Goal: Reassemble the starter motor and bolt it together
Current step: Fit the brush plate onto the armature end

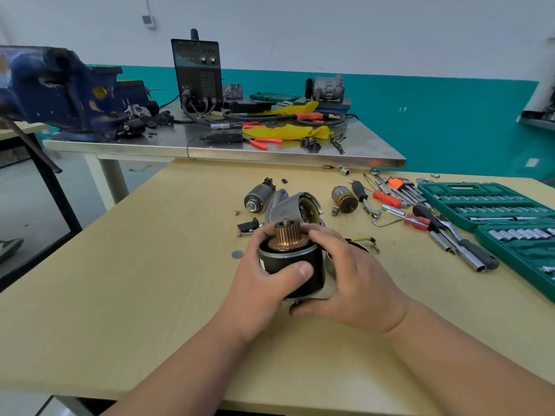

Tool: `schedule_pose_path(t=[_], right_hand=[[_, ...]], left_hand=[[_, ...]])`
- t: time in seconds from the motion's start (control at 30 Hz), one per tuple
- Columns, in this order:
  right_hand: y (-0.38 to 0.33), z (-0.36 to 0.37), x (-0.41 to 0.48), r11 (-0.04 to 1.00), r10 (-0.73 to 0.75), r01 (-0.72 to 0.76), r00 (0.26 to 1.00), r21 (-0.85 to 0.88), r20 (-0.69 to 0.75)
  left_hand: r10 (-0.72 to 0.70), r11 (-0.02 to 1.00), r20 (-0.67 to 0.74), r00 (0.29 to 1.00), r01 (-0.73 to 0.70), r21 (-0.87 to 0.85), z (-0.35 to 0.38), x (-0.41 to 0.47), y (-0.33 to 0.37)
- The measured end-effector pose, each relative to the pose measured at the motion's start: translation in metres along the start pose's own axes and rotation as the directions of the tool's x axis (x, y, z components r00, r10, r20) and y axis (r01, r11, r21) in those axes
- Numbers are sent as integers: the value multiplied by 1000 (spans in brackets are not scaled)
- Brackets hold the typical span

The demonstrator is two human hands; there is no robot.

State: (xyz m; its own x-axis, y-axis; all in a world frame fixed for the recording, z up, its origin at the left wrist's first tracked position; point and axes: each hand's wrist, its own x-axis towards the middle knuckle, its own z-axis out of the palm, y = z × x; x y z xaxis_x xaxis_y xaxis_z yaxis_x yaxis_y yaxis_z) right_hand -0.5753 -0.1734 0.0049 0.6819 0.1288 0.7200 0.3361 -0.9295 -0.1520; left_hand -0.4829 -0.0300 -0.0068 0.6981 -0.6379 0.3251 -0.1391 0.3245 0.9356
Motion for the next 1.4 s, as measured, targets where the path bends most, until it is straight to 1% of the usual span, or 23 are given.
schedule_pose_path(t=[0.13, 0.2, 0.23, 0.27, 0.3, 0.33, 0.37, 0.4, 0.43, 0.47, 0.5, 0.53, 0.57, 0.6, 0.7, 0.8, 0.93, 1.1, 1.17, 1.2, 1.27, 1.33, 1.4], right_hand=[[-2, -3, 2, 1000, 8, -8, 998, -4, 60], [-3, -6, 3, 997, 79, -80, 982, 1, 172], [-3, -8, 5, 987, 149, -159, 956, 19, 254], [0, -12, 7, 963, 243, -267, 917, 36, 316], [6, -17, 7, 923, 349, -383, 880, 46, 321], [16, -22, 7, 874, 457, -483, 850, 43, 260], [29, -27, 5, 823, 555, -568, 811, 21, 184], [41, -33, 4, 768, 636, -640, 758, -22, 144], [52, -37, 2, 711, 701, -698, 693, -87, 166], [59, -39, -1, 656, 750, -737, 613, -163, 246], [62, -37, -4, 622, 772, -749, 537, -230, 339], [63, -34, -7, 606, 776, -746, 479, -275, 410], [62, -30, -8, 598, 778, -741, 446, -306, 442], [61, -27, -8, 593, 785, -736, 438, -325, 438], [62, -25, -7, 569, 819, -710, 445, -415, 362], [63, -27, -7, 555, 831, -683, 439, -475, 341], [63, -29, -6, 606, 795, -667, 492, -434, 355], [59, -26, -7, 672, 736, -672, 564, -311, 374], [57, -25, -7, 718, 685, -667, 625, -200, 374], [55, -25, -7, 743, 653, -658, 671, -123, 351], [51, -26, -6, 802, 577, -598, 779, 12, 247], [45, -29, -3, 857, 496, -510, 856, 79, 143], [37, -33, -2, 908, 407, -415, 908, 67, 100]], left_hand=[[-40, 999, 4, 999, 40, -33, 0, 1, -2], [-67, 992, 27, 997, 70, -102, 2, 2, -3], [-94, 985, 27, 995, 97, -141, 1, 3, -3], [-117, 980, 17, 993, 118, -161, 0, 3, -2], [-124, 982, -15, 992, 120, -144, -3, 4, 0], [-110, 992, -68, 992, 105, -73, -7, 7, 1], [-74, 996, -125, 989, 79, 39, -11, 8, 2], [-23, 985, -165, 986, 51, 167, -15, 9, 3], [27, 961, -176, 984, 23, 276, -17, 9, 4], [53, 939, -164, 985, 7, 343, -17, 8, 4], [52, 924, -141, 989, 6, 383, -15, 8, 4], [44, 908, -114, 993, 8, 420, -13, 7, 2], [37, 891, -82, 996, 4, 454, -10, 5, 1], [33, 875, -50, 998, -5, 483, -7, 4, -1], [31, 851, 3, 1000, -28, 525, -3, -1, -3], [45, 841, -1, 999, -38, 539, -1, -2, -3], [59, 838, 8, 998, -54, 543, 0, -3, -1], [39, 816, 90, 995, -83, 572, 5, -4, -1], [22, 812, 129, 991, -93, 577, 8, -4, -2], [15, 806, 144, 990, -97, 584, 9, -4, -3], [9, 799, 166, 986, -107, 592, 10, -5, -4], [12, 811, 181, 983, -115, 574, 10, -6, -5], [30, 835, 176, 984, -122, 537, 8, -5, -5]])
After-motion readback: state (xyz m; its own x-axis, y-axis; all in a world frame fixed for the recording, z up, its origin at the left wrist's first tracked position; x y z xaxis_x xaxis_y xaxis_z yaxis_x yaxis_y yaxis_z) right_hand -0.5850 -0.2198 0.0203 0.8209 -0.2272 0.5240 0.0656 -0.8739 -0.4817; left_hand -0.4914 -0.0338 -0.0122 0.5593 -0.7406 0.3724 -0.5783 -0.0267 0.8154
